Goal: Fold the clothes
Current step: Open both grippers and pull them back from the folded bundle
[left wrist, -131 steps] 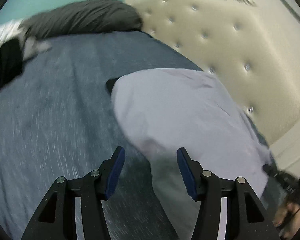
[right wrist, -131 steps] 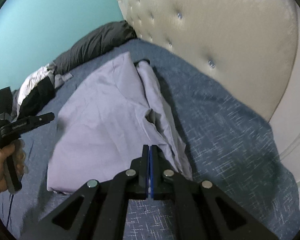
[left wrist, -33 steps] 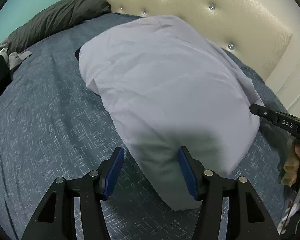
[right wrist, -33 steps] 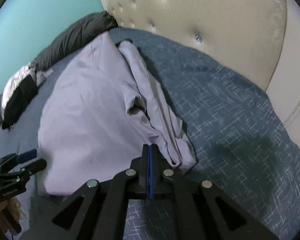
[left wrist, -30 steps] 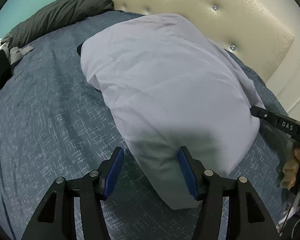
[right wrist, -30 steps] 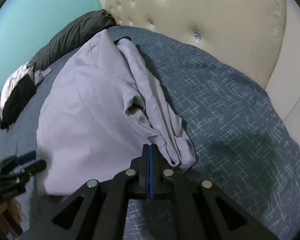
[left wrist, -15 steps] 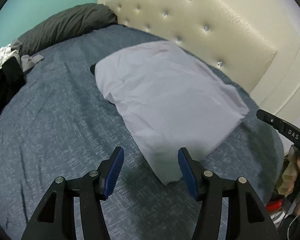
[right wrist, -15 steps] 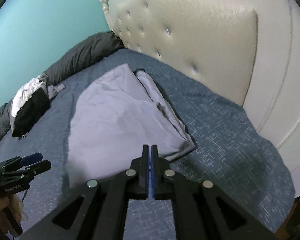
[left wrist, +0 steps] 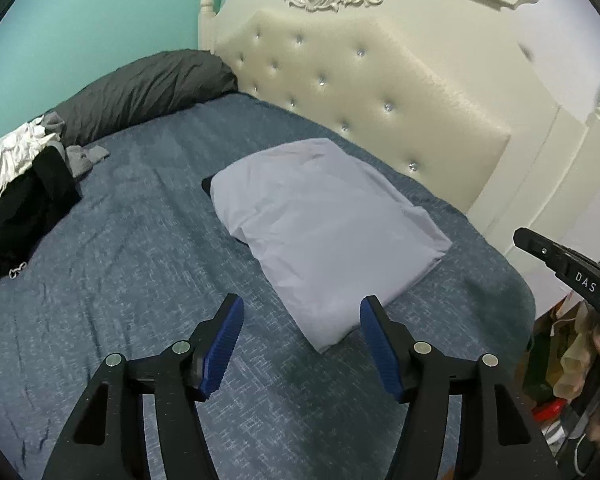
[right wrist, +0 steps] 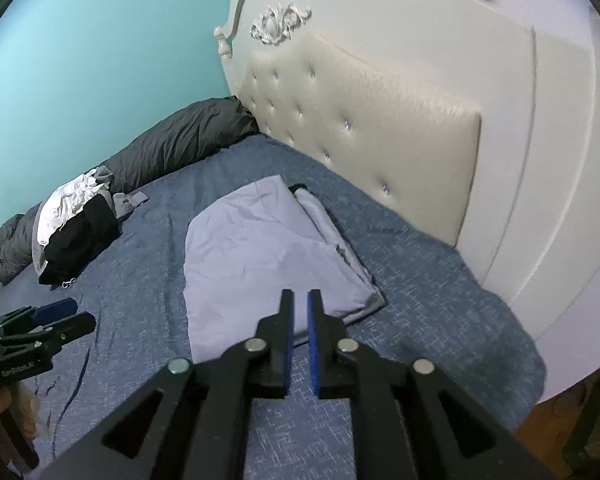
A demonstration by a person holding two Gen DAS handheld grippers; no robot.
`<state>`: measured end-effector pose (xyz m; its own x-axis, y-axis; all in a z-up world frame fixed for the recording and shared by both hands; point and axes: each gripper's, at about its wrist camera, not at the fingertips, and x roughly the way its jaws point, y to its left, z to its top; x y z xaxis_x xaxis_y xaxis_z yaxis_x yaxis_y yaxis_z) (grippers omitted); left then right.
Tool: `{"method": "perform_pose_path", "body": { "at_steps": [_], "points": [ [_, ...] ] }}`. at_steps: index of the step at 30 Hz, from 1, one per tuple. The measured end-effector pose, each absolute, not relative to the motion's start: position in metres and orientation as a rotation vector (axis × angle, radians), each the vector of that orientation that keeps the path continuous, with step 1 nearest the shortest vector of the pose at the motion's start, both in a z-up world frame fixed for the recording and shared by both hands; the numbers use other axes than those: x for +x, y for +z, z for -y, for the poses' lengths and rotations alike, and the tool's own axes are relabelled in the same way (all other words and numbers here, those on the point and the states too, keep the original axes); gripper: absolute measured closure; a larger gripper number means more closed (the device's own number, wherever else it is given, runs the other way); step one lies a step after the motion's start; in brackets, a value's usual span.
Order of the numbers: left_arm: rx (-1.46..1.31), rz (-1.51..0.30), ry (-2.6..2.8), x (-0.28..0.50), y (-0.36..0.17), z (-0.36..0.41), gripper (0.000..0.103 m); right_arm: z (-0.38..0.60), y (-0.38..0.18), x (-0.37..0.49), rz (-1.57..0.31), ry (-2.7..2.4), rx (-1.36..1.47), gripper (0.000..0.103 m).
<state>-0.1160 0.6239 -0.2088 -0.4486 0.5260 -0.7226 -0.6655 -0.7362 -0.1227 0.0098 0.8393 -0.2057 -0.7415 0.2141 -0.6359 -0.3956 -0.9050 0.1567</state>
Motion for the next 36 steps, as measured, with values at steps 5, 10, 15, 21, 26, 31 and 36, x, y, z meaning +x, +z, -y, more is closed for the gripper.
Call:
{"method": "perform_pose_path", "body": {
  "at_steps": [5, 10, 15, 21, 26, 31, 36],
  "points": [
    [-0.968, -0.221, 2.203, -0.101, -0.187, -0.605, 0.033, -0.824, -0.184, 0.028, -0.416, 2.632, -0.863, 0.069],
    [-0.935, -0.208, 2.215, -0.087, -0.168, -0.588, 0.029, -0.808, -0.170, 0.046, -0.412, 2.622, -0.842, 0.064],
    [-0.918, -0.200, 2.218, -0.071, -0.155, -0.571, 0.025, -0.791, -0.159, 0.062, -0.423, 2.622, -0.830, 0.050],
    [-0.881, -0.196, 2.238, -0.052, -0.139, -0.552, 0.020, -0.768, -0.143, 0.080, -0.391, 2.622, -0.821, 0.040],
    [-0.856, -0.196, 2.247, -0.036, -0.129, -0.538, 0.015, -0.751, -0.135, 0.096, -0.373, 2.599, -0.810, 0.030],
    [-0.828, -0.191, 2.247, -0.021, -0.120, -0.524, 0.010, -0.734, -0.127, 0.112, -0.354, 2.581, -0.795, 0.025],
    [-0.804, -0.183, 2.247, -0.005, -0.113, -0.510, 0.006, -0.713, -0.120, 0.127, -0.315, 2.587, -0.773, 0.019]
  ]
}}
